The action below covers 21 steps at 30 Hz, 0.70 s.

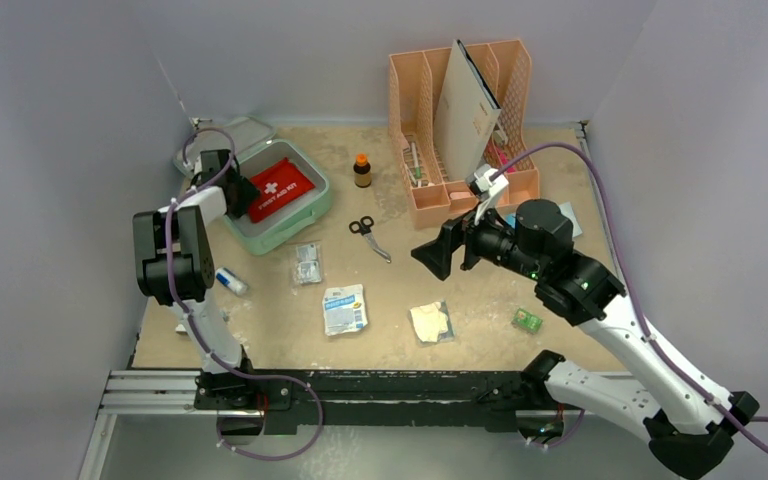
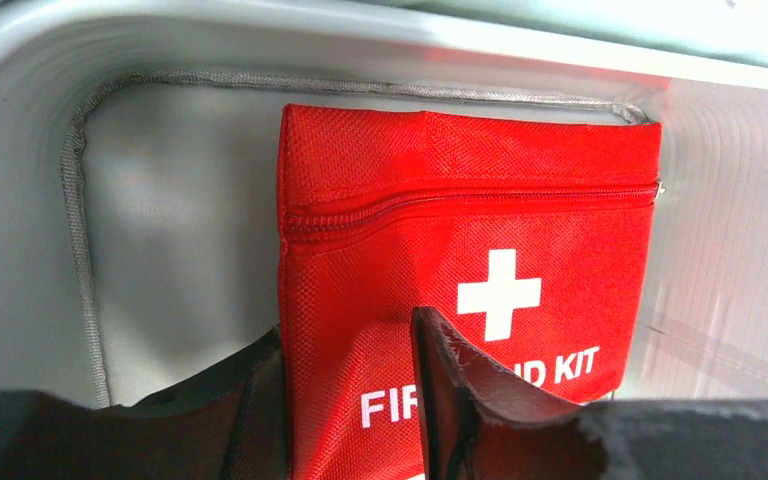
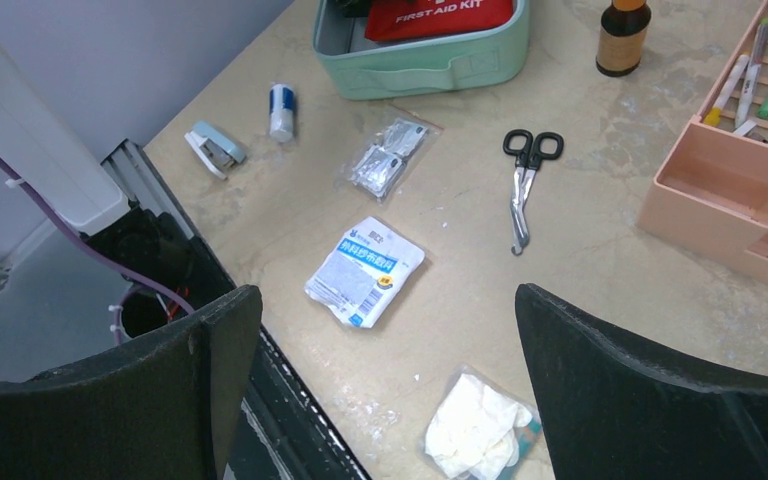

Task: Organize the medicine kit
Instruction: Place the medicine pouch inside the medicine box.

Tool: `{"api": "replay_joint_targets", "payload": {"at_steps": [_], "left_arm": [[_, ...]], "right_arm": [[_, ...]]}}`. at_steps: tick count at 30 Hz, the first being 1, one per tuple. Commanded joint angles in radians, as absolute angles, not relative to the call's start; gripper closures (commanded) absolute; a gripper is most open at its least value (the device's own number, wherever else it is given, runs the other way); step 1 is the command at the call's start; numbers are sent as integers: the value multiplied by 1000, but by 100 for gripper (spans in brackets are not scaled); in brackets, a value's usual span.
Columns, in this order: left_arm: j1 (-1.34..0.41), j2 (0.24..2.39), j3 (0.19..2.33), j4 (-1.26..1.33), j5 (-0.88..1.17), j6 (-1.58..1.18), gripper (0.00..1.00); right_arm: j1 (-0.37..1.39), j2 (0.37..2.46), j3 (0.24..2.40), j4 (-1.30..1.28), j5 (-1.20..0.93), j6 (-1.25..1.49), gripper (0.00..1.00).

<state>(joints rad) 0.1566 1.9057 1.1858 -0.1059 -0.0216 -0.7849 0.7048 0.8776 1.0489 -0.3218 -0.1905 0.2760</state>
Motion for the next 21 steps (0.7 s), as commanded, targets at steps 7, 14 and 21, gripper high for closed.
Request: {"api": "replay_joint_targets", "payload": {"at_steps": [7, 14, 21], "left_arm": [[154, 1841, 1293, -262, -75, -765, 54], [154, 1814, 1282, -294, -101, -754, 48], [149, 1794, 1295, -334, -138, -735, 45]], "right_arm": [[703, 852, 1081, -303, -181, 296, 1], [703, 867, 1098, -293, -204, 296, 1], [704, 895, 1098, -267, -230, 302, 1]]}}
